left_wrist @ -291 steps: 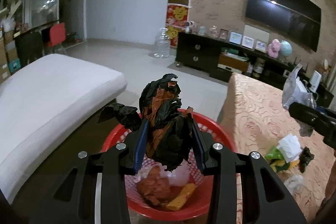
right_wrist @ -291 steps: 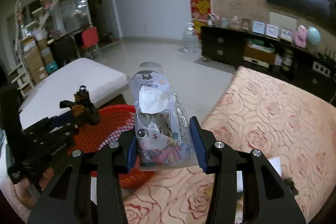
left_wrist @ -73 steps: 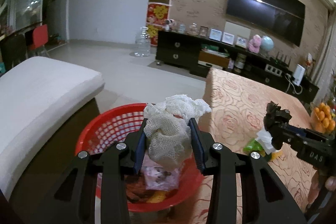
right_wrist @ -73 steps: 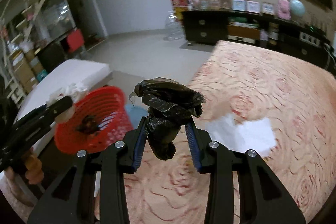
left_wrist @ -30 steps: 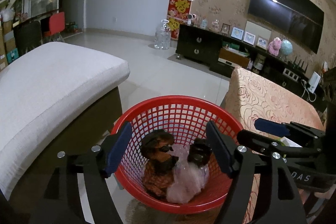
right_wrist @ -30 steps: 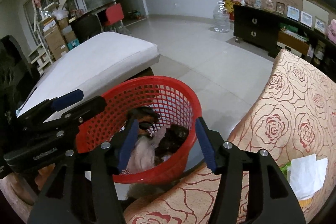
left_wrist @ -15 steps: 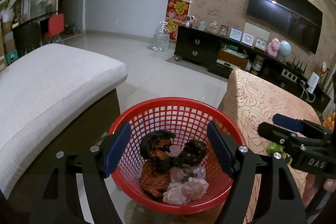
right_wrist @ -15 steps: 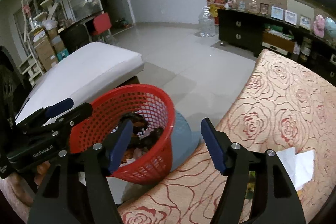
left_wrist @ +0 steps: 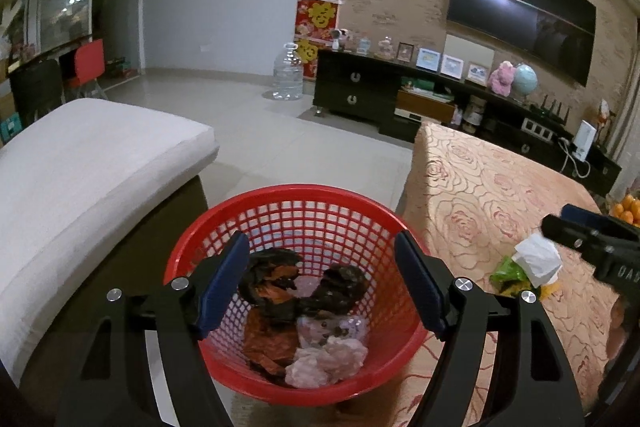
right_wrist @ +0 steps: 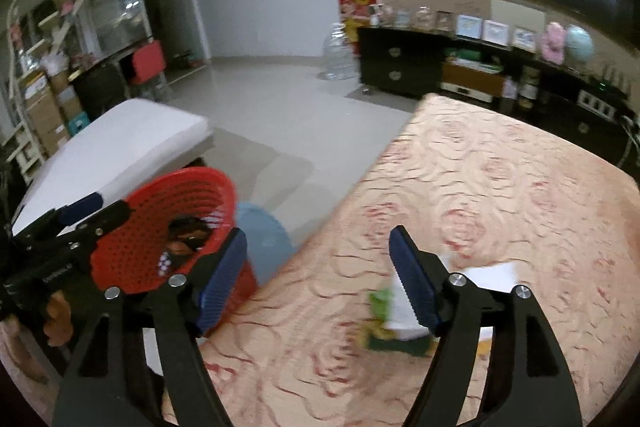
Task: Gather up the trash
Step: 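Return to the table and grasp the white tissue with the right tool, then grasp the green-yellow scrubber sponge with the left tool while the right tool holds tissue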
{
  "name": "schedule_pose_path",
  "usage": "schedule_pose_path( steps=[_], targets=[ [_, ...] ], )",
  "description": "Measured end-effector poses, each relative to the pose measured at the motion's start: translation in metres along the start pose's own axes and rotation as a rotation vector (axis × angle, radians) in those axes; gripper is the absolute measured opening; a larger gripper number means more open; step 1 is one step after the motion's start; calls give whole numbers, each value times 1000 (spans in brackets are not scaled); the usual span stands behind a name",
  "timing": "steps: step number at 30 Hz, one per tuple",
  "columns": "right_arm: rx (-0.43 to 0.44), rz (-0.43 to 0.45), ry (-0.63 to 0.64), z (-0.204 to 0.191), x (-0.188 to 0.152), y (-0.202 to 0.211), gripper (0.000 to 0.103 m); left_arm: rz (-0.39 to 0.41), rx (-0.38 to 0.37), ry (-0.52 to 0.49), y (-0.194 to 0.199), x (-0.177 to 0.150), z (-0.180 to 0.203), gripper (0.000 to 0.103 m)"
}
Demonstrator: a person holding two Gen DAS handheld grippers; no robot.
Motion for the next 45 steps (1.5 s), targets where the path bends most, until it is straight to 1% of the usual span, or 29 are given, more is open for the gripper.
schedule_pose_path(
  steps=[6,10,13,14,16,19,24,25,26,27,28,29,30,32,33,35,38,45],
  targets=[
    [-74,3,-105,56,-14,23,76,-6,-44,-23,0,-2,25,72],
    [-118,-24,-164,84,-33,24,79,-13,-68,-52,-2,-5,45,72],
    [-126,-44,-162,88,-42,16,81,-19,-85,-79,-4,-9,60,72],
    [-120,-49,-162,86,-44,13,84,-21,-89,-89,-4,-10,65,72],
    [-96,-59,-160,80,-49,3,86,-27,-96,-105,-5,-14,73,72],
    [-84,-76,-137,73,-54,-8,87,-34,-106,-127,-7,-18,83,72],
    [-112,-94,-128,73,-61,-27,85,-36,-114,-149,-9,-21,91,72],
    [-112,-95,-133,74,-60,-29,79,-36,-115,-150,-9,-22,92,72],
    [-107,-101,-135,75,-60,-31,69,-37,-116,-150,-8,-22,92,72],
    [-99,-113,-138,76,-61,-33,64,-36,-117,-151,-9,-22,93,72],
    [-93,-132,-143,77,-64,-36,55,-35,-117,-152,-8,-22,92,72],
    [-98,-145,-147,79,-66,-39,49,-35,-117,-152,-8,-22,92,72],
    [-102,-151,-152,81,-69,-40,46,-35,-117,-152,-8,-22,92,72],
    [-97,-159,-189,86,-72,-41,34,-34,-117,-151,-9,-22,93,72],
    [-92,-157,-204,88,-73,-39,31,-34,-117,-150,-9,-22,93,72],
    [-92,-142,-233,94,-70,-34,24,-33,-117,-150,-9,-21,94,72],
    [-94,-108,-253,100,-62,-23,16,-33,-117,-152,-9,-22,93,72],
    [-51,-57,-257,98,-47,-1,9,-37,-117,-173,-9,-24,100,72]
  ],
)
Point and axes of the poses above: each gripper's, at about its wrist camera, not at the fingertips, and y roughly against the way its jaws point, z to its right, x to its top, the point moved 8 cm from there along -y, roughly the way its jaws point, and after that the axes turned 5 degrees about z, right-handed, at the moved point
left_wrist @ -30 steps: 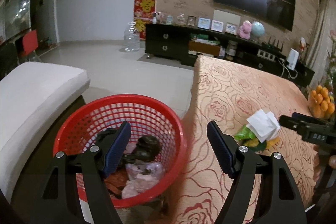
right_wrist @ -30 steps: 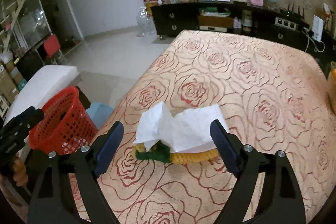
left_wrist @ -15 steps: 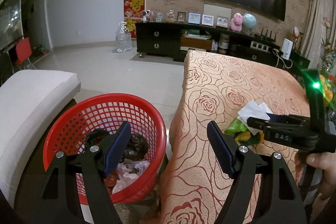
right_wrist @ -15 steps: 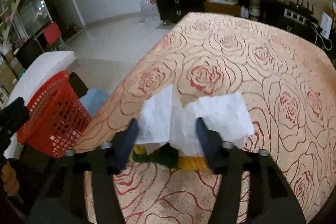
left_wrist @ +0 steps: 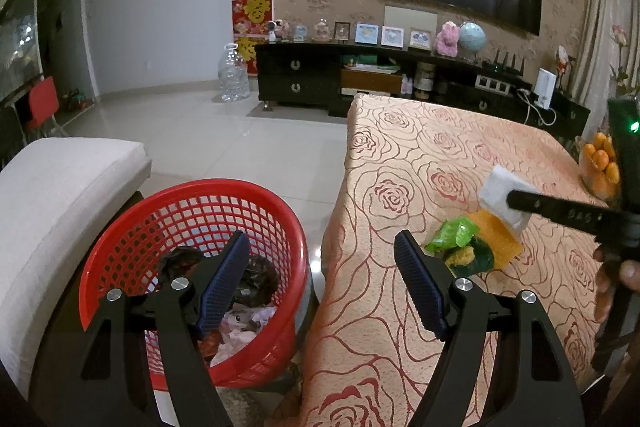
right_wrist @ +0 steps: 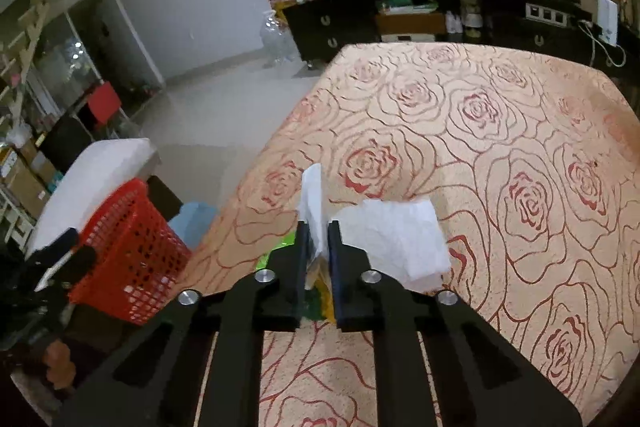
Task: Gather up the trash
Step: 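Grasp the green-yellow scrubber sponge with the left tool while the right tool holds tissue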
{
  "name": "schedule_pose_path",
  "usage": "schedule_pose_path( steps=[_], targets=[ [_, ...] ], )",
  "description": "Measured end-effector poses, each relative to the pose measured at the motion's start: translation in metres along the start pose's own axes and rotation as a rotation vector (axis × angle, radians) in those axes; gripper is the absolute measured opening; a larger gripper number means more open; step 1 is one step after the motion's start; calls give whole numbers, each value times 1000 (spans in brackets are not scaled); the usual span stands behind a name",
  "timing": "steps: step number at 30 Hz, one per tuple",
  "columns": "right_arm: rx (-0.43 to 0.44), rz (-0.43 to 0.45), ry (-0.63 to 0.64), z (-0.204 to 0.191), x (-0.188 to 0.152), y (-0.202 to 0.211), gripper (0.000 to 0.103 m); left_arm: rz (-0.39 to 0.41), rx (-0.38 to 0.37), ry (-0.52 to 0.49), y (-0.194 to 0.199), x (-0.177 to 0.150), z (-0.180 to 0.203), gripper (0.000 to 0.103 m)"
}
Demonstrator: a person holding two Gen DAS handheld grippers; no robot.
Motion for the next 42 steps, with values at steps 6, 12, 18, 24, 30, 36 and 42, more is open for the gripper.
schedule_pose_path(
  steps=[6,12,18,24,30,36,42],
  targets=[
    [26,57,4,-6,14,25,9,-7,-8,-23,-4,-3,11,72],
    [34,111,-10,-5,27,50,9,-16,-25,-52,-8,-8,25,72],
    [42,136,-16,-6,32,62,9,-43,-65,-86,-18,-14,50,72],
    [45,151,-28,-2,33,71,9,-94,-145,-111,-34,-27,79,72],
    [48,160,-45,4,35,76,9,-187,-211,-110,-60,-45,100,72],
    [57,159,-58,6,34,77,9,-258,-260,-76,-82,-55,112,72],
    [62,158,-69,9,33,76,9,-293,-286,-64,-99,-61,127,72]
  ],
)
Point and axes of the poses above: each gripper's, at about its wrist camera, not at the fingertips, and y roughly against the way its jaws point, z to its right, x to its top, the point moved 8 cm from there along -y, roughly the way its jaws point, and after that the axes turned 5 degrees about z, right-handed, at the moved point
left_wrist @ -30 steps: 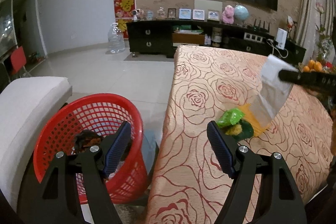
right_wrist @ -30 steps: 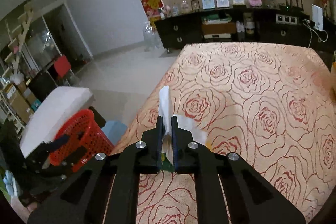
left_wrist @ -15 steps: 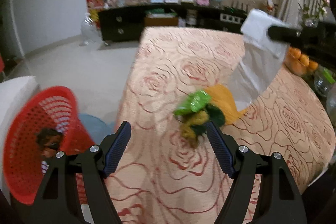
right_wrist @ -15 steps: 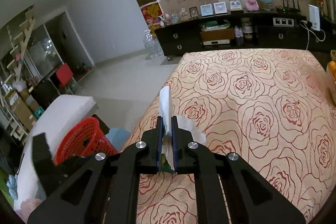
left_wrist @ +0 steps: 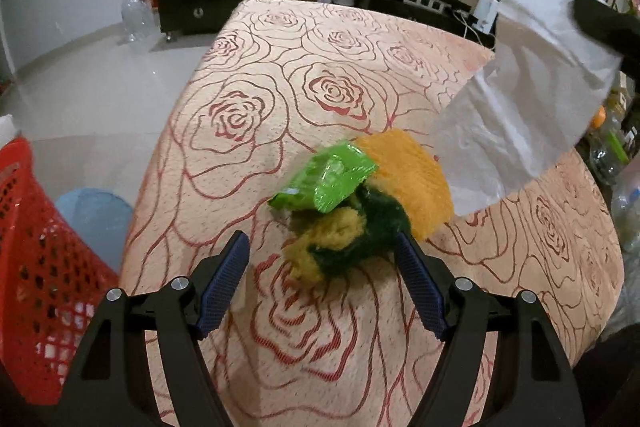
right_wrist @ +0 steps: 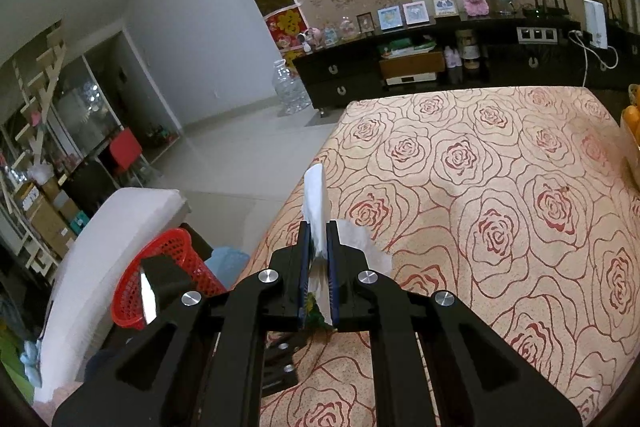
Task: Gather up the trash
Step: 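Grasp the green-yellow scrubber sponge with the left tool while the right tool holds tissue, then carry the sponge and tissue over the red basket with both tools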
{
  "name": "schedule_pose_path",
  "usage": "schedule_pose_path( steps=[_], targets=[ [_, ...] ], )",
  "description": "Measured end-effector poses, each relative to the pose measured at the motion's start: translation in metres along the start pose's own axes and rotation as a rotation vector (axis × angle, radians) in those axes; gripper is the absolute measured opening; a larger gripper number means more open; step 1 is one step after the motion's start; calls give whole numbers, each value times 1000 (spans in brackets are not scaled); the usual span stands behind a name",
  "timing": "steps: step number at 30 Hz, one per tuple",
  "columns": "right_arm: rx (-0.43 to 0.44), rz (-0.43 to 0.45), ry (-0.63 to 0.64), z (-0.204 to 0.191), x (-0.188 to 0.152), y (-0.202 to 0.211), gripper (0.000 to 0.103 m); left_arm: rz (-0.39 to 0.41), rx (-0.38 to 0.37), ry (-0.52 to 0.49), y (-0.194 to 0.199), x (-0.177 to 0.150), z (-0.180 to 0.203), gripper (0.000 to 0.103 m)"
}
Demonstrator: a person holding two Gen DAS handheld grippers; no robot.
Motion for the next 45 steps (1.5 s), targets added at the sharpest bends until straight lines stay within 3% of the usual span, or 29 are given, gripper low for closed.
schedule_pose_path(
  steps=[5,10,14,20,30,35,45],
  targets=[
    [-3,-7,-12,5,-1,-2,9,13,-33,12,-7,5,7,71],
    [-1,-14,-16,5,-3,-4,9,6,-100,-6,-6,3,21,36],
    [0,-13,-17,5,-2,-3,9,10,-107,-39,-1,0,29,28],
    [1,-6,-23,7,0,-1,9,51,-127,-48,23,-1,33,28],
    [11,7,-20,3,2,2,9,213,-117,-30,88,21,16,28],
    [16,7,-9,-3,2,-1,9,276,-64,18,111,31,-9,28],
    [52,-6,40,-33,0,-12,9,348,129,92,152,37,-71,28]
  ],
)
Point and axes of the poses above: each gripper's, at about its wrist camera, not at the fingertips, and y roughly against the way its jaws point, z to its right, x to its top, the point moved 8 cm from there along -y, roughly the way its jaws point, and after that the axes turned 5 degrees about z, right-handed, at the moved point
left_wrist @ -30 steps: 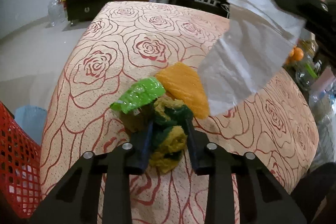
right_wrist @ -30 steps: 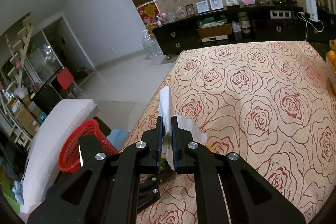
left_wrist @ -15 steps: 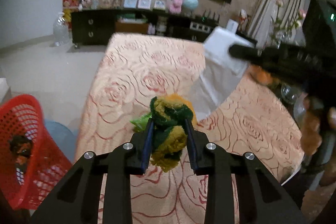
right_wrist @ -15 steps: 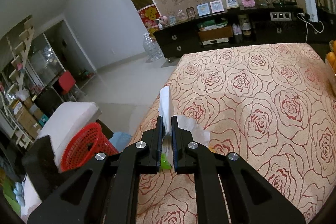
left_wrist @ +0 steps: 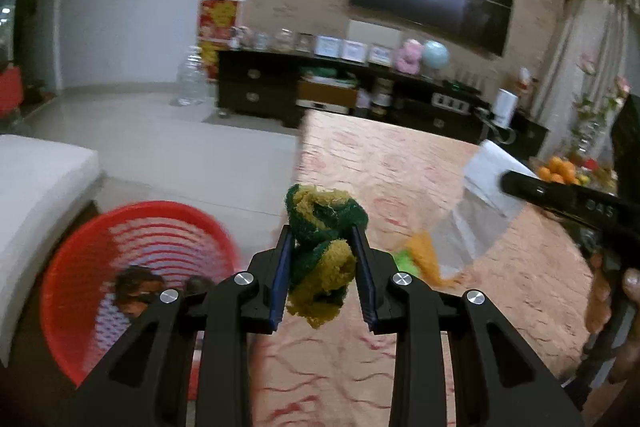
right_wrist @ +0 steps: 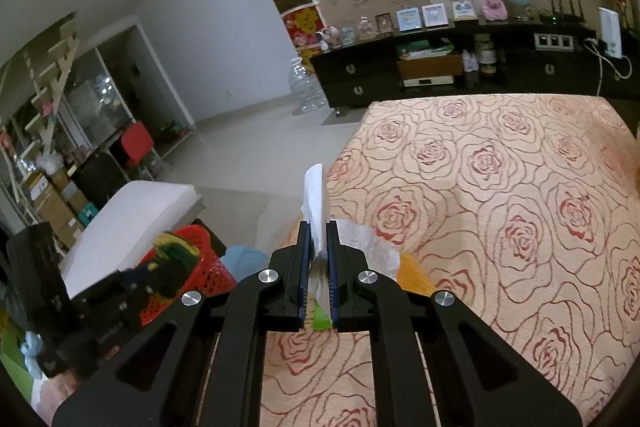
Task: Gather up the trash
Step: 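Carry the sponge and tissue over the red basket with both tools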
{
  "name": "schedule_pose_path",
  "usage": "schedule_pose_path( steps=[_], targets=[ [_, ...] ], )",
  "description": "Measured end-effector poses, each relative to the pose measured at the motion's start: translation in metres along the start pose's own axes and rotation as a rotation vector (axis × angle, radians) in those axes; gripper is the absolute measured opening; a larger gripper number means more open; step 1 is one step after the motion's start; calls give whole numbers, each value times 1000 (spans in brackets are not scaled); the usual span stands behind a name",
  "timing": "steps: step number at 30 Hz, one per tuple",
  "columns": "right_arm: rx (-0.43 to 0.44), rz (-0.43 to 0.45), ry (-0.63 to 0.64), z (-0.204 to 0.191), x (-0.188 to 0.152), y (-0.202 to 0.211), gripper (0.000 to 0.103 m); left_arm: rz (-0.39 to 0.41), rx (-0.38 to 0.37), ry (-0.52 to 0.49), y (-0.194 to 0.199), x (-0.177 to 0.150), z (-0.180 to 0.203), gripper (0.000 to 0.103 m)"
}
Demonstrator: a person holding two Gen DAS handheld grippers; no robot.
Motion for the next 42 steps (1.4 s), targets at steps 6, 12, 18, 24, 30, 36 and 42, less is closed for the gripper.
schedule_pose_path(
  steps=[6,12,18,24,30,36,42],
  targets=[
    [29,-13,30,-22,-3,-10,9,29,137,61,23,6,-52,28],
    [73,-36,58,-47,-7,-23,9,29,229,113,32,6,-92,28],
    [147,-40,85,-83,-6,-30,9,32,276,129,37,5,-114,28],
    [223,-74,121,-126,-5,-44,9,16,322,139,37,1,-133,28],
    [306,-102,177,-171,-1,-53,9,3,357,150,36,-1,-147,28],
    [361,-101,234,-202,3,-65,9,-18,388,162,32,-3,-159,28],
    [377,-138,212,-201,-9,-85,9,-41,404,152,27,-8,-162,28]
  ],
)
Point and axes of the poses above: each gripper's, at about its wrist camera, not at the fingertips, and y roughly against the way its jaws point, z to its right, x to its top, the point moved 8 cm from there along -y, roughly the way its jaws point, and after that the axes turned 5 degrees about z, right-handed, at the moved point
